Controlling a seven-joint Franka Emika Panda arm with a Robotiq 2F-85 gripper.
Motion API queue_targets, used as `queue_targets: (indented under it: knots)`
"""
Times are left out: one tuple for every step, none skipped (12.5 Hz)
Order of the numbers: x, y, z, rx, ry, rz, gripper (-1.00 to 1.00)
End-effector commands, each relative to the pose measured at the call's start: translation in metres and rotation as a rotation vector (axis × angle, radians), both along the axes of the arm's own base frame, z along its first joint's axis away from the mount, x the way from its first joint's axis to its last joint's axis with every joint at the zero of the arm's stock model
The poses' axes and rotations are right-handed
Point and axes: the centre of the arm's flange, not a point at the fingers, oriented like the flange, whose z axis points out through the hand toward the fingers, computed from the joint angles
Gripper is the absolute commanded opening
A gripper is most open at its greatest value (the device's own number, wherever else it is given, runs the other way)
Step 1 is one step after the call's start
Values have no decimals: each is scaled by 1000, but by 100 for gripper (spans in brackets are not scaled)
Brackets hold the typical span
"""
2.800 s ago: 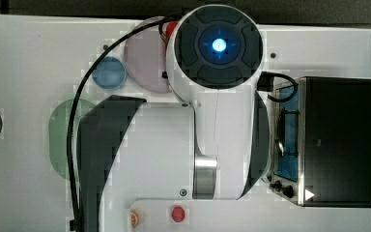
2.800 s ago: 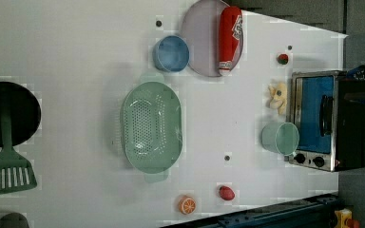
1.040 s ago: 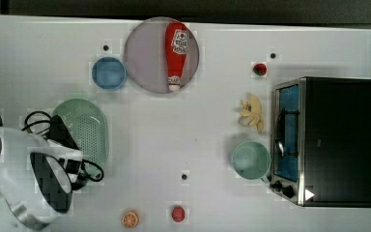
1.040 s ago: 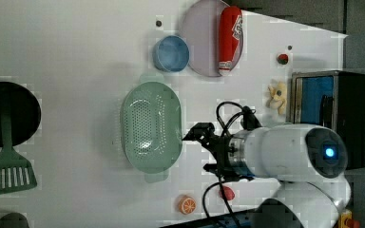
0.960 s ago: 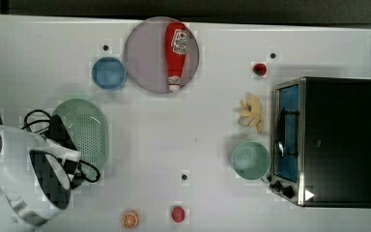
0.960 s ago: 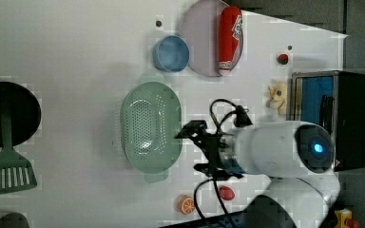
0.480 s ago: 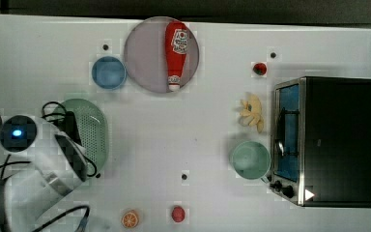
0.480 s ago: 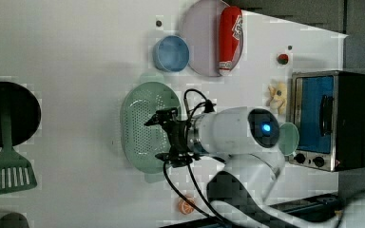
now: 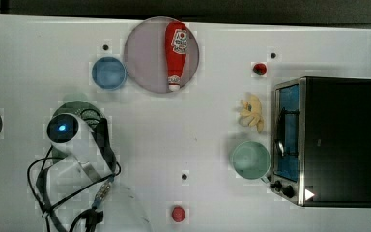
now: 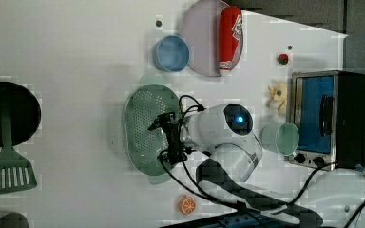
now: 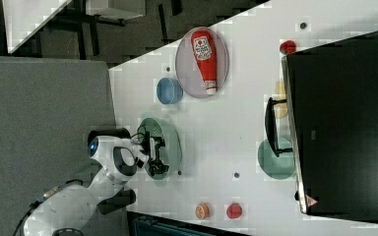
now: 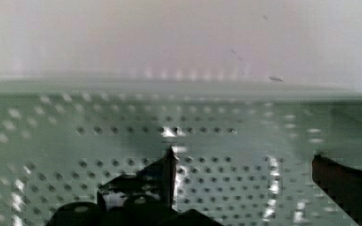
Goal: Drag strainer left to right.
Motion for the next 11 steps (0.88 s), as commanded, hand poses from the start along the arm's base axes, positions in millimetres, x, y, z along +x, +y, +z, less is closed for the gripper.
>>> queue_targets:
  knots:
    - [30,-2,31,14,-92,-70,100]
    - [30,-7,30,8,-90,-75,100]
    - [30,-13,29,1,-91,-82,100]
    - [32,-20,30,-8,-92,-92,100]
    - [32,-28,30,-17,-93,-101,100]
    - [32,-35,31,-24,-92,-109,100]
    - [30,-45,31,-35,-89,-118,100]
    - [29,-54,30,-44,-88,-127,100]
    - [28,-65,29,-54,-84,-137,100]
    - [28,-74,28,-62,-83,-148,100]
    - [29,-83,27,-67,-84,-161,100]
